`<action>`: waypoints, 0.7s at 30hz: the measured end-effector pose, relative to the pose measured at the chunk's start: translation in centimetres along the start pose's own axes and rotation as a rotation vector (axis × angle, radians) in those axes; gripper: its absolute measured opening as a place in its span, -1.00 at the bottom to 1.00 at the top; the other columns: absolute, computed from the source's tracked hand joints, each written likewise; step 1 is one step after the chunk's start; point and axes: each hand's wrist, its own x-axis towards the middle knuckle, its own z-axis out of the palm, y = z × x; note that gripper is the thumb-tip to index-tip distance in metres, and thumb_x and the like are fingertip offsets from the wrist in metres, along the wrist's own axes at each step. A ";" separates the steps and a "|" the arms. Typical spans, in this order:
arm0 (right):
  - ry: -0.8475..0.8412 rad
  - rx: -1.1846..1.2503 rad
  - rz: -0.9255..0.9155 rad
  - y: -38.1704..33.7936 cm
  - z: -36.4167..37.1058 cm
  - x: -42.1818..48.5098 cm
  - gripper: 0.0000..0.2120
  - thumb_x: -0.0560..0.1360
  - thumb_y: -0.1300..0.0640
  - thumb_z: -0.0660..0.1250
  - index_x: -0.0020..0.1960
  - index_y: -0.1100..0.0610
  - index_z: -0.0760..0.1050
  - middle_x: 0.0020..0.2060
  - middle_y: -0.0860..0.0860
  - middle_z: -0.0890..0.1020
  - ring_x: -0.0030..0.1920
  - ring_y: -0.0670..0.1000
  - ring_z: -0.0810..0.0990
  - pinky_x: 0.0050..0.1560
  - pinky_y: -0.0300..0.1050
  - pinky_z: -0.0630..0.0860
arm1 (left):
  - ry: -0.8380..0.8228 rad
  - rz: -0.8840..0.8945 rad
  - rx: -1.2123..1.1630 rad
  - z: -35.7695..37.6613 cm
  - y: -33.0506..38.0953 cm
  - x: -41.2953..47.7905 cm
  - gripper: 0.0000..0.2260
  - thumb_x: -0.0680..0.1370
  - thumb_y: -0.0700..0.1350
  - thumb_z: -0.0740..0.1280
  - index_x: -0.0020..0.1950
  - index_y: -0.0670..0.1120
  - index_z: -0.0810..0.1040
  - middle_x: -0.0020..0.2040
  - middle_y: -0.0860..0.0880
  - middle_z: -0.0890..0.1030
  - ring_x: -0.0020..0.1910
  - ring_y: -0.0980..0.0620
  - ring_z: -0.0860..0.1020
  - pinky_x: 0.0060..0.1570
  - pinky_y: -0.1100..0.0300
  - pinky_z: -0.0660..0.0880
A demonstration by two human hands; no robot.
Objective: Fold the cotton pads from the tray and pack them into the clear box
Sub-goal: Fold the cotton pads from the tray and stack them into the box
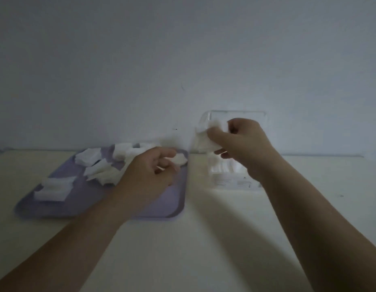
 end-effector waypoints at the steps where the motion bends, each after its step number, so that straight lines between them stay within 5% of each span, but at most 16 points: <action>1: 0.036 -0.088 0.002 0.2 -1.4 0.5 -0.57 0.45 0.02 0.45 -0.10 0.43 0.51 -0.19 0.34 0.67 -0.33 0.14 0.71 -0.30 0.18 0.60 | -0.010 0.024 0.036 0.8 0.4 0.6 -0.83 0.55 -0.13 0.45 0.09 0.11 0.63 -0.09 0.00 0.72 -0.22 0.01 0.67 -0.18 0.08 0.61; 4: 0.092 -0.389 0.096 2.4 -4.8 1.6 -0.63 0.43 0.02 0.40 -0.20 0.37 0.54 -0.40 0.22 0.59 -0.40 0.08 0.54 -0.35 -0.09 0.41 | -0.042 0.103 0.211 4.2 1.5 2.4 -0.77 0.54 -0.11 0.45 0.18 0.08 0.62 0.12 0.08 0.66 0.02 0.18 0.63 -0.03 0.28 0.55; 7: 0.102 -0.623 0.221 5.0 -5.4 2.3 -0.78 0.43 0.05 0.41 -0.23 0.21 0.54 -0.34 0.05 0.59 -0.34 0.07 0.57 -0.35 -0.19 0.36 | -0.117 0.194 0.353 7.4 1.8 3.5 -0.71 0.53 -0.06 0.45 0.25 0.08 0.61 0.26 0.16 0.56 0.25 0.21 0.52 0.30 0.35 0.38; 11: 0.144 -0.818 0.241 6.5 -4.2 2.7 -0.81 0.45 0.14 0.39 -0.24 0.09 0.38 -0.28 0.01 0.49 -0.36 -0.01 0.42 -0.33 -0.18 0.31 | -0.171 0.230 0.401 10.2 1.3 3.7 -0.75 0.57 -0.12 0.42 0.24 0.00 0.66 0.29 0.16 0.54 0.28 0.30 0.46 0.14 0.69 0.15; 13: 0.137 -0.841 0.234 6.9 -3.5 2.9 -0.78 0.47 0.14 0.39 -0.23 0.08 0.34 -0.27 0.00 0.47 -0.35 0.01 0.43 -0.28 -0.14 0.36 | -0.171 0.230 0.396 10.6 1.0 3.6 -0.77 0.58 -0.12 0.40 0.23 0.00 0.69 0.26 0.19 0.52 0.22 0.39 0.41 0.12 0.68 0.17; 18: 0.086 -0.810 0.252 7.4 -2.9 3.0 -0.71 0.50 -0.02 0.40 -0.06 0.10 0.33 -0.20 0.00 0.45 -0.12 0.14 0.50 -0.14 -0.05 0.42 | -0.185 0.220 0.412 10.6 0.2 3.8 -0.81 0.58 -0.05 0.41 0.17 0.07 0.72 0.42 0.10 0.51 0.38 0.17 0.47 0.37 0.29 0.33; 21: 0.052 -0.707 0.259 6.8 -3.2 3.3 -0.71 0.45 -0.02 0.39 -0.06 0.16 0.38 -0.18 0.04 0.56 -0.15 0.15 0.62 -0.24 -0.07 0.47 | -0.186 0.207 0.400 10.7 -0.1 3.9 -0.85 0.58 0.00 0.41 0.10 0.11 0.73 0.43 0.07 0.51 0.40 0.13 0.47 0.44 0.19 0.33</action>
